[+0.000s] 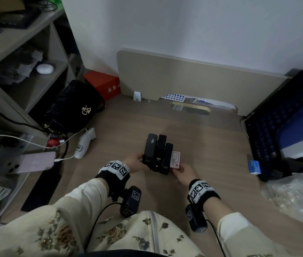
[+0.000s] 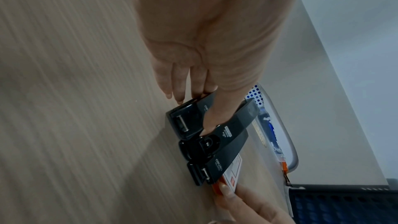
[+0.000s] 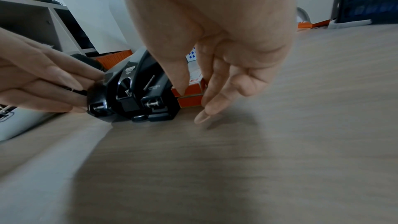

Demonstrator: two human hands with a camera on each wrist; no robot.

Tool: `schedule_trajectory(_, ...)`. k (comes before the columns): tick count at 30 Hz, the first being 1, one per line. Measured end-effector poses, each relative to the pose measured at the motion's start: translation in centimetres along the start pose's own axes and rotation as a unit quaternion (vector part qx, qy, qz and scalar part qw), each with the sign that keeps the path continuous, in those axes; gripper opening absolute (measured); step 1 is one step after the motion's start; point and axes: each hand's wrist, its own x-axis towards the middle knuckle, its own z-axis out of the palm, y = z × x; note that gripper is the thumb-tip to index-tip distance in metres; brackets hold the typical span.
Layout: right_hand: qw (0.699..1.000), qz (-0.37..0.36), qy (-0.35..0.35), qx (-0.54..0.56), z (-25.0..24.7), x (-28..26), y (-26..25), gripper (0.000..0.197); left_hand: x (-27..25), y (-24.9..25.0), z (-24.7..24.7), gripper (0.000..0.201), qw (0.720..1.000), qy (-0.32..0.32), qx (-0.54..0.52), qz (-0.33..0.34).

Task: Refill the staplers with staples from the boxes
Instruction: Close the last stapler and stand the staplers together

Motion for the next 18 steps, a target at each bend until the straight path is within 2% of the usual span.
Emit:
schedule_trajectory(4,1.000,0.003,0.000,-0.029,-0.04,0.03,-0.14,0.032,0.40,-0.44,-0.01,0.081,1.000,0.000,-0.007,0.005)
schedule_trajectory(13,0.998,-0.002,-0.019,-0.051,-0.29,-0.37,-0.75,0.038,0.05,0.16,-0.02,0.064,1.000,0.009,0.003,-0.002)
schedule_trajectory(18,0.998,-0.020,-0.030,-0.043,-0.31,-0.62,-0.64,0.037,0.13,0.29,-0.11,0.068,0.999,0.002,0.035,-0.003)
